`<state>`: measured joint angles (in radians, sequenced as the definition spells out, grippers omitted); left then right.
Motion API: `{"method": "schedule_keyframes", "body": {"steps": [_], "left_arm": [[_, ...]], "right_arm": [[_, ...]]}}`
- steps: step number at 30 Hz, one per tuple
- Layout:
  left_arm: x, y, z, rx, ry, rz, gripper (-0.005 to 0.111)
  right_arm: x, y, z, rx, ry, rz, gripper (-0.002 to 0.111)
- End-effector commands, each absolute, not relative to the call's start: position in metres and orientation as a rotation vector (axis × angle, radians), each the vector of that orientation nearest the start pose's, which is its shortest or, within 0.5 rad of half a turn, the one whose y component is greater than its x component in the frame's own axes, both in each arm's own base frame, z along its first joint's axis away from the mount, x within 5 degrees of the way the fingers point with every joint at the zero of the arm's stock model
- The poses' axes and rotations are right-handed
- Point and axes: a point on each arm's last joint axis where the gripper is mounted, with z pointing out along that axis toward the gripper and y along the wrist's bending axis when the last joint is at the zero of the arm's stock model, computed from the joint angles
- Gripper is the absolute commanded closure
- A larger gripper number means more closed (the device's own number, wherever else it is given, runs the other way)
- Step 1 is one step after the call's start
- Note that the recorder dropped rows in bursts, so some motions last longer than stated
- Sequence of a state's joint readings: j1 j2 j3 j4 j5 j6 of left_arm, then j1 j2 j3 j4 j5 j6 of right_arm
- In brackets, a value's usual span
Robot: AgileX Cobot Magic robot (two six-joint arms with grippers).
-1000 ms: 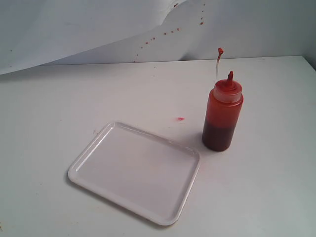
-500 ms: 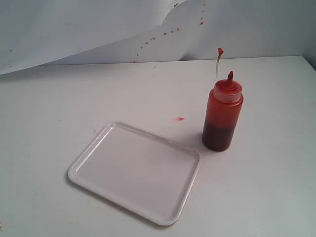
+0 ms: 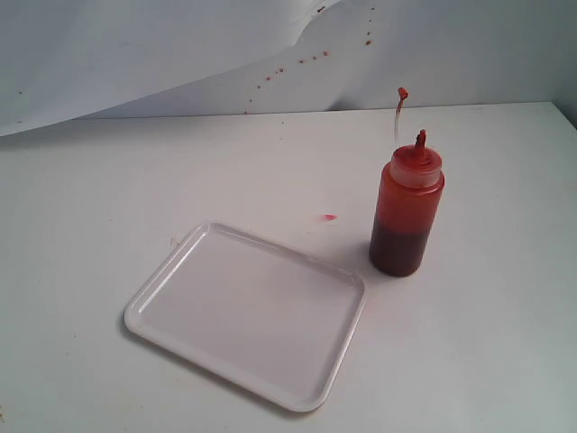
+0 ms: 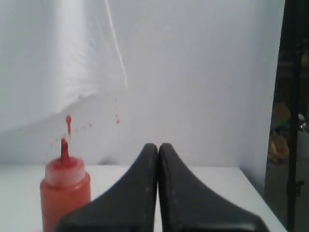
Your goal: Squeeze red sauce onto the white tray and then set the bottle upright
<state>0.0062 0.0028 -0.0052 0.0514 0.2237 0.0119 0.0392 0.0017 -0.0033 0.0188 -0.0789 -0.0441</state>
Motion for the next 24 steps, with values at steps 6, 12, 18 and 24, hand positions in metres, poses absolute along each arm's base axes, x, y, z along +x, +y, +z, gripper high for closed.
{"method": "schedule_keyframes", "body": {"steps": [6,12,18,24], "left_arm": [[0.056,0.001,0.194,0.044,1.697,0.055,0.107],[0.056,0.001,0.194,0.045,1.697,0.056,0.107],[0.056,0.001,0.194,0.045,1.697,0.056,0.107],[0.056,0.001,0.194,0.045,1.697,0.056,0.107]], "right_arm": [[0.043,0.001,0.266,-0.024,1.166,0.02,0.108],[0.052,0.001,0.273,-0.037,1.156,-0.006,0.108],[0.083,0.002,0.267,-0.04,1.276,-0.01,0.108],[0.117,0.003,0.256,-0.047,1.357,-0.017,0.108]]}}
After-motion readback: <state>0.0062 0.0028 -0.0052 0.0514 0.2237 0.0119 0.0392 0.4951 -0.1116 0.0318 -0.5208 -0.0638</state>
